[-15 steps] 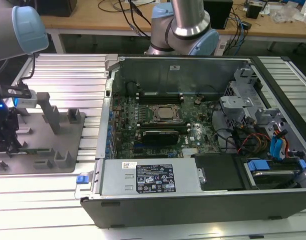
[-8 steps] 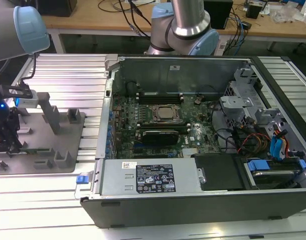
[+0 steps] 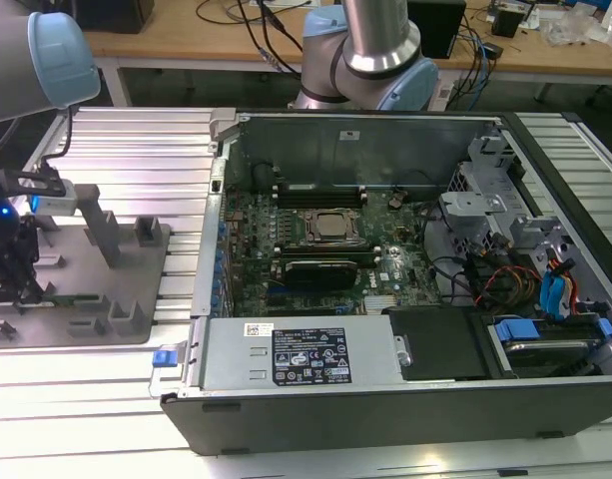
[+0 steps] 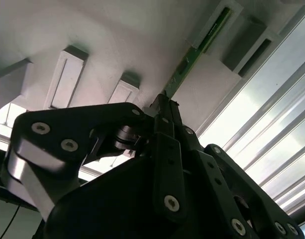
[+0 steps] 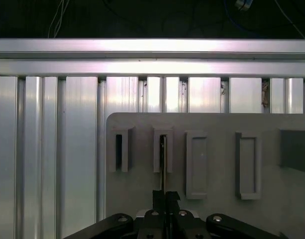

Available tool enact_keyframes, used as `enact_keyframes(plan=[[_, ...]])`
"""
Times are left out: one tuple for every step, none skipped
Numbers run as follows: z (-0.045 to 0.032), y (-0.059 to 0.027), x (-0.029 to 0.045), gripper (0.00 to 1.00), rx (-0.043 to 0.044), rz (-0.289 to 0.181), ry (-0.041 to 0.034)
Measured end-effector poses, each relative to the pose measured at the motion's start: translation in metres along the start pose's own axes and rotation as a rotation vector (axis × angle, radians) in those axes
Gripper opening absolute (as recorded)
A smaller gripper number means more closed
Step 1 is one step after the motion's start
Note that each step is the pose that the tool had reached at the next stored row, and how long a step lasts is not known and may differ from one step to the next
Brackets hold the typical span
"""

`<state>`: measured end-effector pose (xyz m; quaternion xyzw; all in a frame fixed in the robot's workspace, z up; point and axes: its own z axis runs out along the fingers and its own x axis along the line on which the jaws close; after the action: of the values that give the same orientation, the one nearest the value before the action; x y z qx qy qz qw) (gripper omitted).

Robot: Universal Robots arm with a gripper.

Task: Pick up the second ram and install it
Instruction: 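Pick up the second ram and move it above second insertion slot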

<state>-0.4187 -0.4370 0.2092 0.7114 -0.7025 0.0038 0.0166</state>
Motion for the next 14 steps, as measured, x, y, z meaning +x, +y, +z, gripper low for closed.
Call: enact_keyframes(plan=[[0.0000, -0.0001, 0.0000, 0.09, 0.0001, 0.000, 0.0000], [0.0001, -0.0001, 0.0000, 0.09, 0.0001, 0.000, -0.0001], [0.0000, -0.0001, 0.0000, 0.09, 0.0000, 0.000, -0.0001], [0.0000, -0.0002, 0.0000, 0.09, 0.0000, 0.000, 0.0000], [0.0001, -0.0002, 0.0000, 0.09, 0.0001, 0.000, -0.0001], [0.0000, -0.0002, 0.0000, 0.09, 0.0000, 0.000, -0.0001], [0.0001, -0.0003, 0.0000, 0.09, 0.0001, 0.000, -0.0001], [-0.0008, -0.0004, 0.0000, 0.09, 0.0000, 0.000, 0.0000], [-0.0042, -0.0002, 0.0001, 0.09, 0.0000, 0.000, 0.0000], [-0.0079, -0.0002, 0.0002, 0.09, 0.0000, 0.000, 0.0000], [-0.0113, -0.0001, 0.0003, 0.09, 0.0000, 0.000, 0.0000], [-0.0142, -0.0001, 0.0004, 0.09, 0.0001, 0.000, 0.0000], [-0.0180, 0.0000, 0.0005, 0.09, 0.0001, 0.000, -0.0001], [-0.0249, 0.0001, 0.0007, 0.09, 0.0002, 0.000, -0.0001]])
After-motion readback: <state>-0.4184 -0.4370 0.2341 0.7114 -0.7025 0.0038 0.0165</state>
